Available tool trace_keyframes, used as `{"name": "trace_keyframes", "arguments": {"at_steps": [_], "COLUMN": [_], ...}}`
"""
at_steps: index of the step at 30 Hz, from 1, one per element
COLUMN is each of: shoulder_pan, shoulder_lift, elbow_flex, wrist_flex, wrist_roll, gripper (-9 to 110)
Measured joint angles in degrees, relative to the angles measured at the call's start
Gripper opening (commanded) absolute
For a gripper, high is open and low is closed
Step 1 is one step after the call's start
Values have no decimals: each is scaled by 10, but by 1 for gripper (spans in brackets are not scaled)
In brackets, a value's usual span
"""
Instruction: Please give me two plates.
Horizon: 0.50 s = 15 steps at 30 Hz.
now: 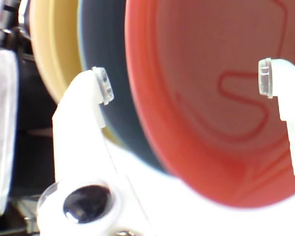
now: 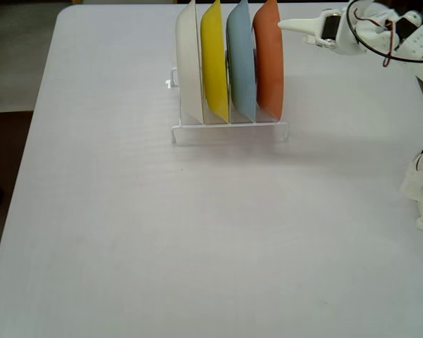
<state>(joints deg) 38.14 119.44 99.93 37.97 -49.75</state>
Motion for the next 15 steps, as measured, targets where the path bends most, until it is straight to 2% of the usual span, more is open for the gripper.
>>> {"name": "trace_keyframes", "arguments": {"at_steps": [6, 13, 15], "shoulder_pan": [5, 5, 5], "shoulder_lift": [-84, -141, -146], "elbow_flex": [-62, -126, -139], "wrist_flex": [-17, -23, -25], "wrist_roll": [-4, -1, 0], "gripper": [33, 1, 0]}}
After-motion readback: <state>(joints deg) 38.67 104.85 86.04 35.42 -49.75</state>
